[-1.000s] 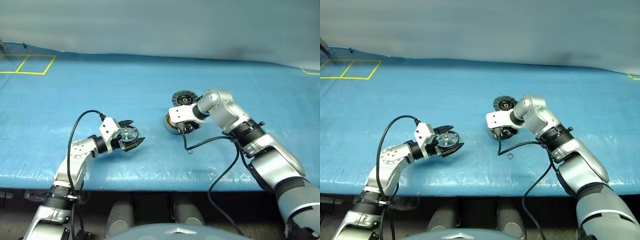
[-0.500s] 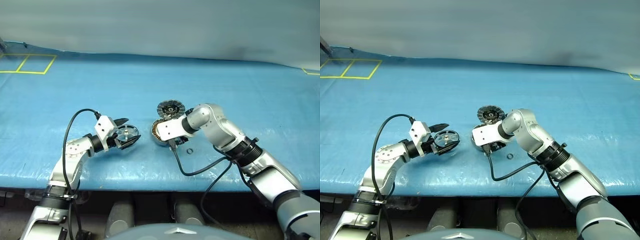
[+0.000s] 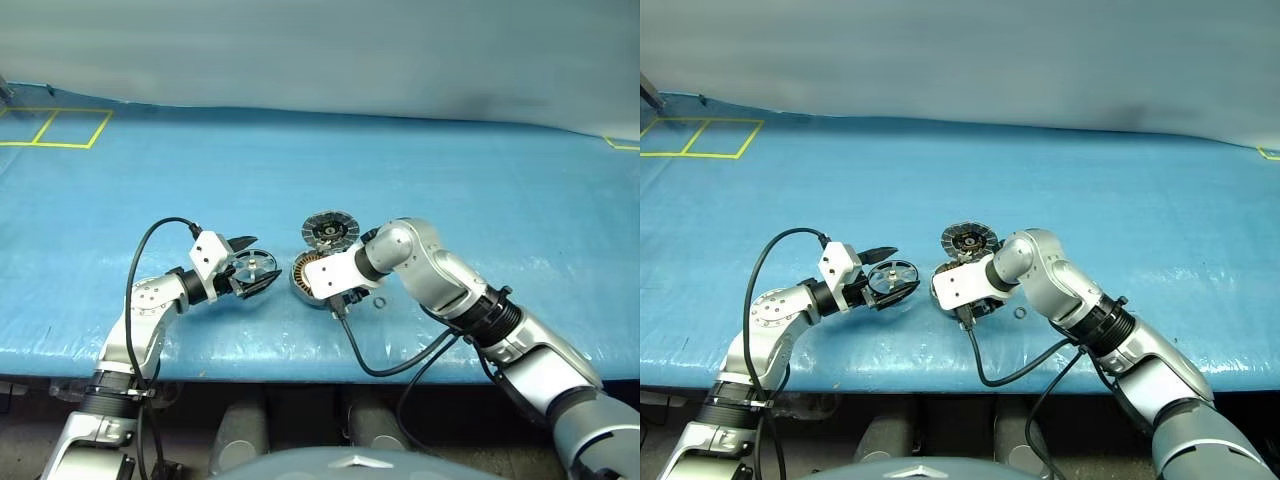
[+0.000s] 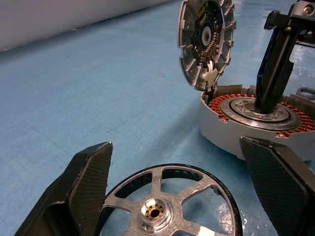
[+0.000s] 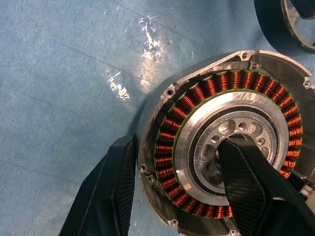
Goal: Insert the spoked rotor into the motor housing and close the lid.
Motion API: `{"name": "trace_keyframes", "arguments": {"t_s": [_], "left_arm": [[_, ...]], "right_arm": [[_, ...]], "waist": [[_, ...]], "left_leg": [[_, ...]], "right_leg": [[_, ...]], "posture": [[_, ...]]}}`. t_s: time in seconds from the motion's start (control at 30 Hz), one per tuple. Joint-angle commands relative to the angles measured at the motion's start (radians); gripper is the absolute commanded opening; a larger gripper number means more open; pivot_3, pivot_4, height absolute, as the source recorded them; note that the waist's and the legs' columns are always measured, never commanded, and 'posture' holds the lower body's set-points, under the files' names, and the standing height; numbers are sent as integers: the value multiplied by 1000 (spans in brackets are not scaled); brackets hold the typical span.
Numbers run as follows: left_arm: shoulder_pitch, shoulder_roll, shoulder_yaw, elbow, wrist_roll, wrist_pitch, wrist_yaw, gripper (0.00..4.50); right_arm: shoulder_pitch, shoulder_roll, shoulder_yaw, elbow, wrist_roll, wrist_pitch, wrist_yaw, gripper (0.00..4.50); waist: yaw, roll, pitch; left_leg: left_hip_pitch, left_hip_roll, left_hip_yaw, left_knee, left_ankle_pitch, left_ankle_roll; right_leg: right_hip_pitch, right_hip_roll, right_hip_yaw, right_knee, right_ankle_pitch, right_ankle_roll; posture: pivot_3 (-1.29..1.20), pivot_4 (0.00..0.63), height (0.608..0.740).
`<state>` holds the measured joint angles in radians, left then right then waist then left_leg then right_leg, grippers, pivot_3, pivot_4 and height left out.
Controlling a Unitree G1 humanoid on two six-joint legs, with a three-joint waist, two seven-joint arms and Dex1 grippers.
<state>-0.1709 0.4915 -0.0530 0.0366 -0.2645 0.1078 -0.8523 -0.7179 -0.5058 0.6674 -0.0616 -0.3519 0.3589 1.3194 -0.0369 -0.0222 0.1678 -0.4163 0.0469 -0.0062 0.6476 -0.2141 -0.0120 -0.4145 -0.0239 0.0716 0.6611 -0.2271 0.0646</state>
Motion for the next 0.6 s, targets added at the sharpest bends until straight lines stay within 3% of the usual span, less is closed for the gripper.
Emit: {"name": "trace_keyframes", "arguments": {"t_s": [0.03, 0.13, 0.3, 0.6], "left_arm": [[-12, -3, 9, -27, -8, -7, -1, 4500], [-11, -4, 10, -27, -8, -8, -1, 4500], [-15, -6, 10, -24, -7, -8, -1, 4500], [-37, -19, -2, -5, -5, -12, -17, 4500]], "right_arm": [[1, 19, 2, -46, 1, -1, -14, 2242], [-1, 19, 6, -27, -12, -18, -35, 2242], [5, 27, -19, -45, 11, -16, -59, 3713], [20, 6, -94, -169, 80, 46, -65, 3713]], "waist": [[-1, 0, 0], [-1, 0, 0], [0, 0, 0], [1, 0, 0]], "left_leg": [[0, 0, 0, 0, 0, 0], [0, 0, 0, 0, 0, 0], [0, 0, 0, 0, 0, 0], [0, 0, -1, 0, 0, 0]], "right_leg": [[0, 0, 0, 0, 0, 0], [0, 0, 0, 0, 0, 0], [0, 0, 0, 0, 0, 0], [0, 0, -1, 0, 0, 1]], "posture": [[0, 150, 740], [0, 150, 740], [0, 150, 740], [0, 150, 740]]}}
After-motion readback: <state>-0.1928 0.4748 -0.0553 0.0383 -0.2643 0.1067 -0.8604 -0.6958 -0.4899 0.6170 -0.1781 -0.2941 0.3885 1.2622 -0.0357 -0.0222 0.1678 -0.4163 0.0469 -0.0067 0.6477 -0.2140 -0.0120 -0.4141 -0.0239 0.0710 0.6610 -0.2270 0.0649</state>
